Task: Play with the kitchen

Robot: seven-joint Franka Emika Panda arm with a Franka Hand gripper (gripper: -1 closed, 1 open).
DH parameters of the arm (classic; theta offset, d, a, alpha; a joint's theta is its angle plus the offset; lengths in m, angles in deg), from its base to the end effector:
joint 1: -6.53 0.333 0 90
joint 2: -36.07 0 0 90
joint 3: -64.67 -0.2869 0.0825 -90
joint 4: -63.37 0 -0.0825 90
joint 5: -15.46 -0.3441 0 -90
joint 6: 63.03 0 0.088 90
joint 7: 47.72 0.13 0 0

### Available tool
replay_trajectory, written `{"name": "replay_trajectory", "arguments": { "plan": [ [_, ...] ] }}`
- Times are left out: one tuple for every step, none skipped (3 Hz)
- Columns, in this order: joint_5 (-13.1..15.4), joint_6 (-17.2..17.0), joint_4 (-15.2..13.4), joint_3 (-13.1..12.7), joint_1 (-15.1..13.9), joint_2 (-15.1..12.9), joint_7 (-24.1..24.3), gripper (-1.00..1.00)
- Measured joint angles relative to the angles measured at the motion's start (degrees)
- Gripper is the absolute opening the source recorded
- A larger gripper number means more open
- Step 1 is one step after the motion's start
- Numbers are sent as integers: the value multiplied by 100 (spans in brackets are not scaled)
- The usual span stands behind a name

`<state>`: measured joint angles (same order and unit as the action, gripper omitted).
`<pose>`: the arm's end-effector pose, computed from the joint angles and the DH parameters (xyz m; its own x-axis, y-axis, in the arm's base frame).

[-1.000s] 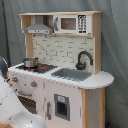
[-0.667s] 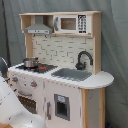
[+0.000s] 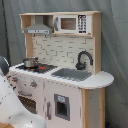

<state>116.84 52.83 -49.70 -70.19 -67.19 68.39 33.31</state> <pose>0.3255 0.5016 0.3098 -0.0861 0.9093 0.4071 -0.1260 -0.4152 0.9009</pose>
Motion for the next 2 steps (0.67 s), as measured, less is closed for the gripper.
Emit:
{"name": "replay_trajectory", "arguments": {
  "plan": [
    [199, 257, 179, -1, -229, 0, 407, 100],
    [218, 553, 275, -16, -286, 69, 902, 100]
  ]
}}
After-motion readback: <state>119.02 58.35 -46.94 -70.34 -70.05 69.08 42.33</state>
